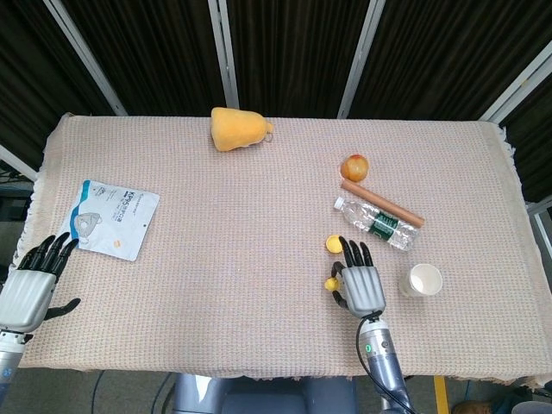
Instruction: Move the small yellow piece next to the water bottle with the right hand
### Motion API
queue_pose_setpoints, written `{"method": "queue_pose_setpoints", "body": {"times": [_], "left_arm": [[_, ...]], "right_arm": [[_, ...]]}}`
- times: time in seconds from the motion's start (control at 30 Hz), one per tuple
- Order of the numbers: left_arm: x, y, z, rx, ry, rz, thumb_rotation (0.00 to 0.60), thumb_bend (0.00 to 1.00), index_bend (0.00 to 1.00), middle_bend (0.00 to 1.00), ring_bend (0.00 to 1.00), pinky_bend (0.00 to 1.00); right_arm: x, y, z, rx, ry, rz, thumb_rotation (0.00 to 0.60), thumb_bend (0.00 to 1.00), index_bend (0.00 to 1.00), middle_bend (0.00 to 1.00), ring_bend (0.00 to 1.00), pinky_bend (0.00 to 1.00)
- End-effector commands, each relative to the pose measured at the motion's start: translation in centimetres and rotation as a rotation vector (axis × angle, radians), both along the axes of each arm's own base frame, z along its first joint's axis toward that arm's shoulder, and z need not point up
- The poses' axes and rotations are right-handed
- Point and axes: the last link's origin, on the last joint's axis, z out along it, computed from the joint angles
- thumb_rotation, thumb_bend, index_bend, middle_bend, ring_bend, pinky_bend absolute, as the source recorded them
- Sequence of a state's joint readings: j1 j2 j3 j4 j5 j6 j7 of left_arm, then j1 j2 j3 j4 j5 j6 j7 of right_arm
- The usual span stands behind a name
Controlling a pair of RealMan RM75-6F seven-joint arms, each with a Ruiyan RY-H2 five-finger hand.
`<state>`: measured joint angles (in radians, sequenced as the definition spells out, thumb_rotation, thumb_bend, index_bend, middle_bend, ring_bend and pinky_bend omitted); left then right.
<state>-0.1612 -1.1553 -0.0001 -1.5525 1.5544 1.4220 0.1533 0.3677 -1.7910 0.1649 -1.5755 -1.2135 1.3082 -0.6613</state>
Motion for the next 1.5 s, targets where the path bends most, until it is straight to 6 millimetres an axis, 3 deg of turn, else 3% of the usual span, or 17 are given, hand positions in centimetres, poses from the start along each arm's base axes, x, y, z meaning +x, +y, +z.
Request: {"method": "queue_pose_setpoints", "body": {"times": [0.03,0.77,1.5], "left_arm": [[0.0,0.0,0.0,0.0,0.0,-0.003,0.6,0.0,0.0,0.0,0.0,0.16],[-0.1,-0.2,-0.1,-0.023,-0.026,0.003,0.6,0.0,0.0,0.0,0.0,0.16],[0.2,-0.2,-0.3,-0.044,-0.018,-0.013,0.6,0.0,0.0,0.0,0.0,0.16]], "right_arm": [[0.8,-0.9,0.0,-0.003,-0.005,0.014,0.6,0.21,0.51,0.0,0.0,0.0],[3.8,-6.7,-2.3,0.023,0.013,0.071,0.6,0.21,0.51,0.0,0.0,0.0],[1.3,-9.8,-1.2,0.005,0.047,0.05,0.6,0.21,0.51,0.0,0.0,0.0]]}}
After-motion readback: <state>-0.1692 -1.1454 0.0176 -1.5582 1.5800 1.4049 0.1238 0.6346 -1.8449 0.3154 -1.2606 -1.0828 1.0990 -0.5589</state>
